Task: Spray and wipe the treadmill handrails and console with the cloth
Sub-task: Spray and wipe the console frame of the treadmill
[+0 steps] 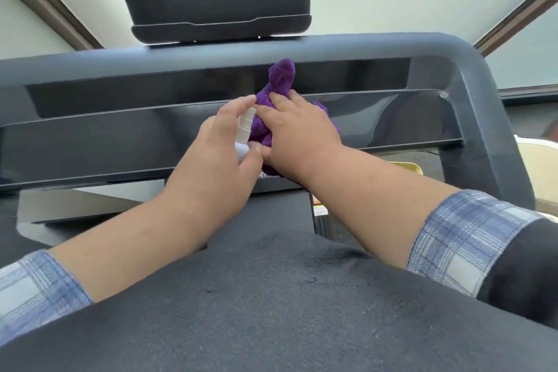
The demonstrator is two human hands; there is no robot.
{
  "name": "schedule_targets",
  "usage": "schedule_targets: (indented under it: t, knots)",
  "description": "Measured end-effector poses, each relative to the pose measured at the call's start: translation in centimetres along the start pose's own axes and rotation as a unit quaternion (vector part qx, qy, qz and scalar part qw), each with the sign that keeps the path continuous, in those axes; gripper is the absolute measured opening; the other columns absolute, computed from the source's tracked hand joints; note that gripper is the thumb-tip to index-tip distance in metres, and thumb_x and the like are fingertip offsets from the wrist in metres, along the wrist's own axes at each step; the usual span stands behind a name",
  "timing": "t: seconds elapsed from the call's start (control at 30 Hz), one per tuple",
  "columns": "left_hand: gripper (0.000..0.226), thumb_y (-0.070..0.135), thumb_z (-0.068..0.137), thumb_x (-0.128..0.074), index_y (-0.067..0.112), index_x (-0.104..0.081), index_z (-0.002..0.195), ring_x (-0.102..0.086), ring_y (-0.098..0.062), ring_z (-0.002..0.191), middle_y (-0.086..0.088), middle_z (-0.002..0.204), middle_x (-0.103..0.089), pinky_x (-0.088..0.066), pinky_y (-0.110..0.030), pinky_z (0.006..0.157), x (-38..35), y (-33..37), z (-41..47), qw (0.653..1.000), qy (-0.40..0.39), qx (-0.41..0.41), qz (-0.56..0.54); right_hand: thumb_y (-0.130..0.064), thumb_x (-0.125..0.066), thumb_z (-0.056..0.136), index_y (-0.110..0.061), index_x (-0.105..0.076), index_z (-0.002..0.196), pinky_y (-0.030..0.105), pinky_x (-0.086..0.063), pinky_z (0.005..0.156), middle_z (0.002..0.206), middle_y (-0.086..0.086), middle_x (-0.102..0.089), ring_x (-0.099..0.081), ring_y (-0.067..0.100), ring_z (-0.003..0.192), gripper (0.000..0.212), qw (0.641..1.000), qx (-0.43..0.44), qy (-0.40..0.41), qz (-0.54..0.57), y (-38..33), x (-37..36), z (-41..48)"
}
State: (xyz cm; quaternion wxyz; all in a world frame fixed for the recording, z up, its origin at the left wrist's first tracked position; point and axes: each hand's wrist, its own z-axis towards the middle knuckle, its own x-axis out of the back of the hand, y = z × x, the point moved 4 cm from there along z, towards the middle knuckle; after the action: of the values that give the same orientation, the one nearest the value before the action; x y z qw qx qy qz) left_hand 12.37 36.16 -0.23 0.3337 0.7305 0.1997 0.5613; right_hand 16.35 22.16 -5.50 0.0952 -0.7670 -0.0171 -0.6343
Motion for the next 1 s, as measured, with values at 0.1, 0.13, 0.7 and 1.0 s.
schedule_targets:
  t: [0.1,0.13,0.7,1.0]
  knots:
    - [0.061,0.026,0.093,-0.056,0.045,-0.028,0.143,-0.035,0.011,0.113,0.016,0.142,-0.039,-0.030,-0.017,0.093,-2.0,2.3,0.4,1.000,-0.014,-0.020,0.014,-0.069,-0.042,0.082,-0.032,-0.048,0.141,0.045,-0.042,0.099,0.141,-0.001,-0.050,-0.039,0.027,0.132,0.070,1.000,-0.014,0.016,0.005,3.7,-0.1,-0.9]
    - [0.061,0.025,0.093,-0.056,0.045,-0.028,0.143,-0.039,0.006,0.116,0.018,0.139,-0.040,-0.032,-0.018,0.092,-2.8,3.1,0.5,0.999,-0.018,-0.024,0.020,-0.069,-0.044,0.082,-0.032,-0.048,0.141,0.046,-0.042,0.101,0.142,-0.001,-0.049,-0.039,0.028,0.134,0.070,1.000,-0.022,0.019,0.008,5.0,0.0,-1.3]
    - [0.058,0.029,0.095,-0.054,0.049,-0.027,0.142,-0.048,-0.003,0.094,0.015,0.124,-0.039,-0.037,-0.026,0.084,-12.0,13.0,2.8,0.996,-0.067,-0.049,0.035,-0.063,-0.045,0.091,-0.029,-0.031,0.154,0.046,-0.026,0.116,0.164,0.004,-0.024,-0.017,0.031,0.151,0.073,0.987,-0.159,0.016,0.025,22.0,1.1,-7.7]
    - [0.060,0.027,0.094,-0.057,0.047,-0.028,0.143,-0.036,0.015,0.096,0.019,0.126,-0.038,-0.029,-0.011,0.083,-9.6,9.1,1.7,1.000,-0.019,-0.007,0.021,-0.067,-0.036,0.092,-0.025,-0.021,0.158,0.049,-0.024,0.117,0.166,0.008,-0.015,-0.014,0.035,0.151,0.080,0.995,-0.094,-0.017,-0.019,17.1,0.9,-5.5]
